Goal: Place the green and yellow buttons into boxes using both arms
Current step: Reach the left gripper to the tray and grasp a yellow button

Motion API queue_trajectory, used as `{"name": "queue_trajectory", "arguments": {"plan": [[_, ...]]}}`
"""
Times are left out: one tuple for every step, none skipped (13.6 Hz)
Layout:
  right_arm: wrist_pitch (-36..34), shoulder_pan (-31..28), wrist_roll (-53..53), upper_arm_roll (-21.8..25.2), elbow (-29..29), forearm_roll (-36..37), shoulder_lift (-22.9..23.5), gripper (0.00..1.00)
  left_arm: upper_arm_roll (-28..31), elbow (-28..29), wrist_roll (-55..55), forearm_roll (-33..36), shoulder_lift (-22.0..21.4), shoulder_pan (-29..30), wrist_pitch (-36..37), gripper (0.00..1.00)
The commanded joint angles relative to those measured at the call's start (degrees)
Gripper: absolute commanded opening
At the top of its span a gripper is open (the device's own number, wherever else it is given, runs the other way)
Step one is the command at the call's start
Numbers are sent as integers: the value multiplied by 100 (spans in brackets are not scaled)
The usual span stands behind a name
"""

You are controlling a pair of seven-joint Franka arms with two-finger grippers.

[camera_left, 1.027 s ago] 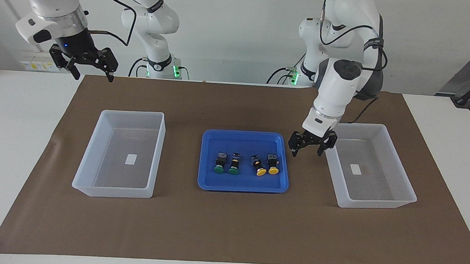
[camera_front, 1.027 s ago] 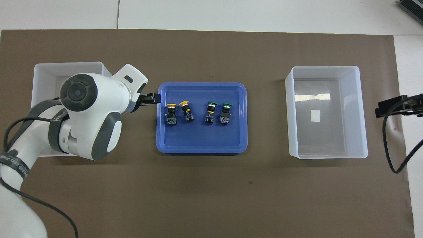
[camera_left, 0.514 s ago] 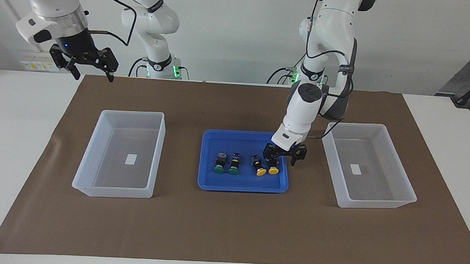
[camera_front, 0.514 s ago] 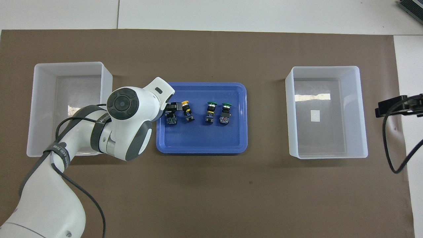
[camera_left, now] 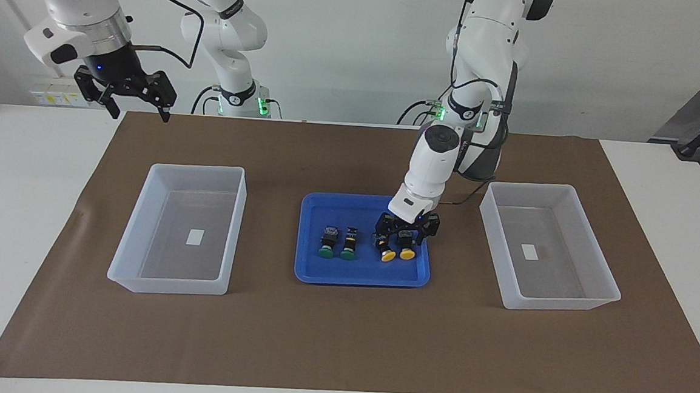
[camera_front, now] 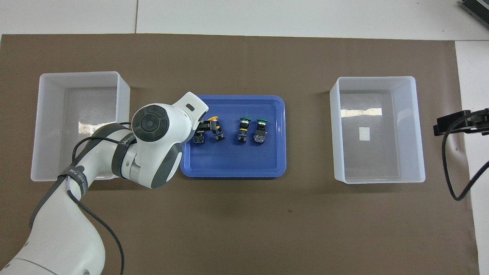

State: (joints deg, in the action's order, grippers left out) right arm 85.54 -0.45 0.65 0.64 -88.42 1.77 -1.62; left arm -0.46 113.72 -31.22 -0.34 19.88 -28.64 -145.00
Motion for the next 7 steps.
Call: {"name": "queue_trajectory", "arguments": {"plan": [[-55, -43, 154, -29, -79, -19, -93, 100, 99, 115, -24, -54, 25, -28, -152, 49], [-47, -43, 154, -29, -79, -19, -93, 100, 99, 124, -16, -54, 25, -19, -152, 33], [-64, -52, 154, -20, -79, -19, -93, 100, 99, 141, -15, -54, 25, -10, -152, 21], [-108, -113, 172, -20, -79, -19, -102, 100, 107, 176, -7, -54, 16, 7, -152, 14], [-108, -131, 250, 6, -87, -132, -111, 100, 99, 194, -7, -54, 25, 68, -152, 6], [5, -87, 242, 15, -122, -394, -120, 100, 99, 203, -7, -54, 16, 78, -152, 0], [232, -26, 199, -29, -227, -440, -128, 100, 107, 142, -7, -54, 16, 87, -82, 0]]}}
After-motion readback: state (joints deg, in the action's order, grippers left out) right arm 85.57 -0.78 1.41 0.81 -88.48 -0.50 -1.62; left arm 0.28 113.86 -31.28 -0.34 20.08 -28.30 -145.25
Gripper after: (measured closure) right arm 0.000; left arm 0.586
